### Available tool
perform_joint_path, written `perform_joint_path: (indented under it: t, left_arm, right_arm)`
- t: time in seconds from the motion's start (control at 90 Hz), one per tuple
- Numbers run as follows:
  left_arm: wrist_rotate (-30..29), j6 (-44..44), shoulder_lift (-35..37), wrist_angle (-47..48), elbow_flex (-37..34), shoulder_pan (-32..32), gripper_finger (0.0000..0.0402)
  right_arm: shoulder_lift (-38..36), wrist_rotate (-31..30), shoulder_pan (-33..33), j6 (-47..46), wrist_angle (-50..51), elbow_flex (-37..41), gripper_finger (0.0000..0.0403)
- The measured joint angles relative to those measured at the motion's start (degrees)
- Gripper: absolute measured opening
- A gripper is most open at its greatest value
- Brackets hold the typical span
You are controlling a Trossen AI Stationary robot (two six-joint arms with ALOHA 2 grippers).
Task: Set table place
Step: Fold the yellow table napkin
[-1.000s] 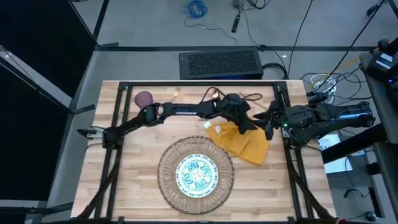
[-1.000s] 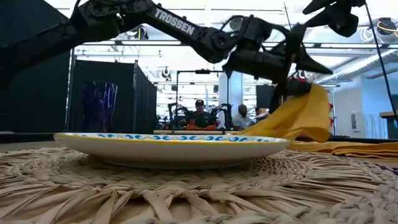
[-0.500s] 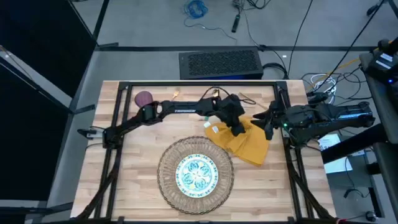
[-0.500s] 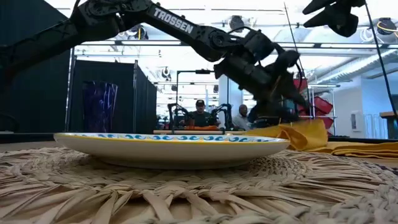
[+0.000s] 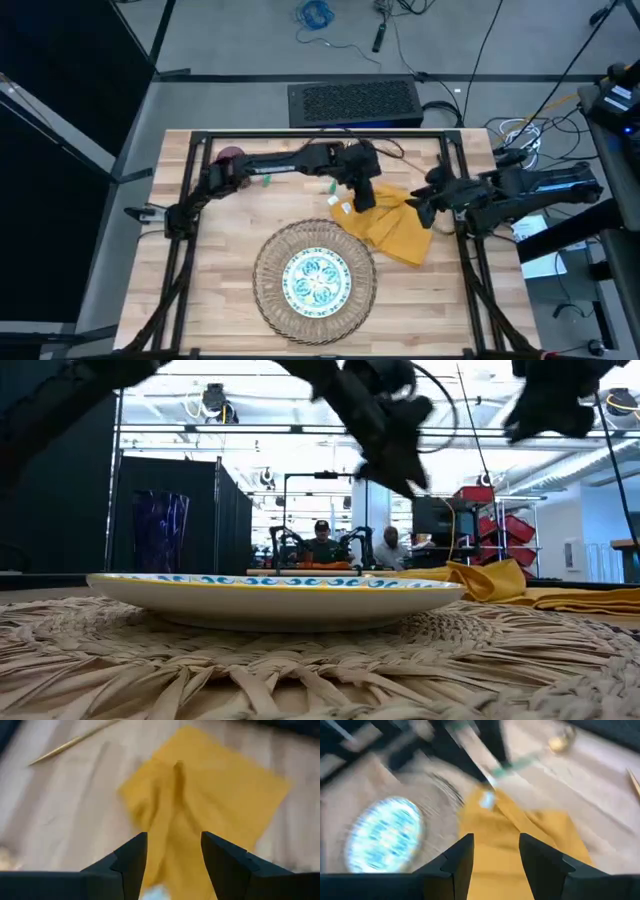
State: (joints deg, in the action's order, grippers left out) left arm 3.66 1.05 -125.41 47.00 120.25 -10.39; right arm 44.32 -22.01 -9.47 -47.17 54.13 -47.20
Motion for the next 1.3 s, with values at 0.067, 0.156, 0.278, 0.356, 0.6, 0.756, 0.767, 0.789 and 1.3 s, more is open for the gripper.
perform_joint_path:
  t: [0.067,0.156,0.278,0.356,0.6,0.756,0.767,0.789,1.3]
  left_arm:
    - [-2.7,-1.4,4.0,2.3,-3.9,0.1,0.0171]
    - [-7.0,-1.3,10.5,2.3,-12.0,-0.2,0.0171]
    - [-13.3,2.5,21.9,-2.3,-28.7,-1.1,0.0171]
    - [-14.8,5.9,29.7,-9.1,-40.0,-1.6,0.0171]
    - [-14.9,10.8,47.3,-38.9,-61.8,-1.8,0.0171]
    - [-14.6,10.0,49.3,-42.9,-62.7,-1.4,0.0171]
    - [-14.6,9.8,49.3,-42.9,-62.7,-1.4,0.0171]
    - [-14.6,9.4,49.4,-43.1,-62.7,-1.3,0.0171]
    - [-14.4,8.7,49.3,-37.0,-62.7,-0.8,0.0171]
  right_arm:
    - [1.6,1.7,0.0,-0.4,0.2,1.1,0.0144]
    - [3.8,3.9,0.0,-0.4,0.1,2.7,0.0144]
    - [6.9,6.3,0.0,0.0,-2.1,5.9,0.0144]
    - [9.1,9.1,0.1,1.0,-6.9,8.4,0.0144]
    - [18.7,17.1,3.9,5.3,-23.9,12.2,0.0144]
    - [26.1,20.2,7.5,7.7,-29.1,12.3,0.0144]
    - [26.6,20.4,7.7,7.9,-29.5,12.3,0.0144]
    - [27.4,20.6,8.1,8.4,-30.1,12.3,0.0144]
    - [35.6,23.8,12.1,12.5,-38.0,11.9,0.0008]
